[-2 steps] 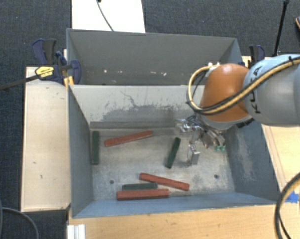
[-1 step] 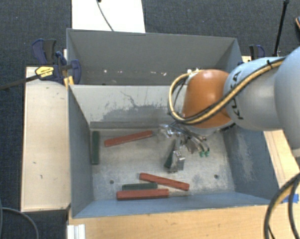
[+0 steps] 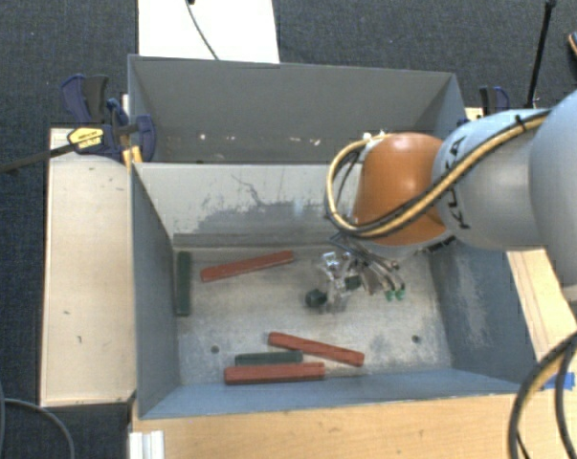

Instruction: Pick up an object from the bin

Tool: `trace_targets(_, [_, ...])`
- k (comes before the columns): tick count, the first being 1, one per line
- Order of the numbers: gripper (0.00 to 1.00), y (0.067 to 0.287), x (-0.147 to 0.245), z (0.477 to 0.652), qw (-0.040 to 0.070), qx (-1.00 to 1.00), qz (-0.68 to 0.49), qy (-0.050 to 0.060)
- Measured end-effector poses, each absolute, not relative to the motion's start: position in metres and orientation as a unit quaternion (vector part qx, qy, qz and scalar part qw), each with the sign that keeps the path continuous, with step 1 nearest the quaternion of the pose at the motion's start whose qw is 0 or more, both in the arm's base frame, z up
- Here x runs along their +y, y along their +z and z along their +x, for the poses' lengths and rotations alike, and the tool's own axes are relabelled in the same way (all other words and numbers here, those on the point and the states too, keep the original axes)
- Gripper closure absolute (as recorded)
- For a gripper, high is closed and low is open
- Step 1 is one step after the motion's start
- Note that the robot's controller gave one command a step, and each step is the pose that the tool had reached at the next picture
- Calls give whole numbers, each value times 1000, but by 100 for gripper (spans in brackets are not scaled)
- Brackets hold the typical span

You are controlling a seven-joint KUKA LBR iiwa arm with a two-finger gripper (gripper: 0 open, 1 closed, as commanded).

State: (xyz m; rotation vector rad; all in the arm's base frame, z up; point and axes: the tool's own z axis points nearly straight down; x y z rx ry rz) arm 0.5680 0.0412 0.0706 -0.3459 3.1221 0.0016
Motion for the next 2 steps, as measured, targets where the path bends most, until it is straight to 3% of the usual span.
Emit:
trace_targets(1, [100, 196, 51, 571, 6, 994, -113, 0])
trace_targets(2, [100, 279, 65, 569, 5, 1000, -23, 1])
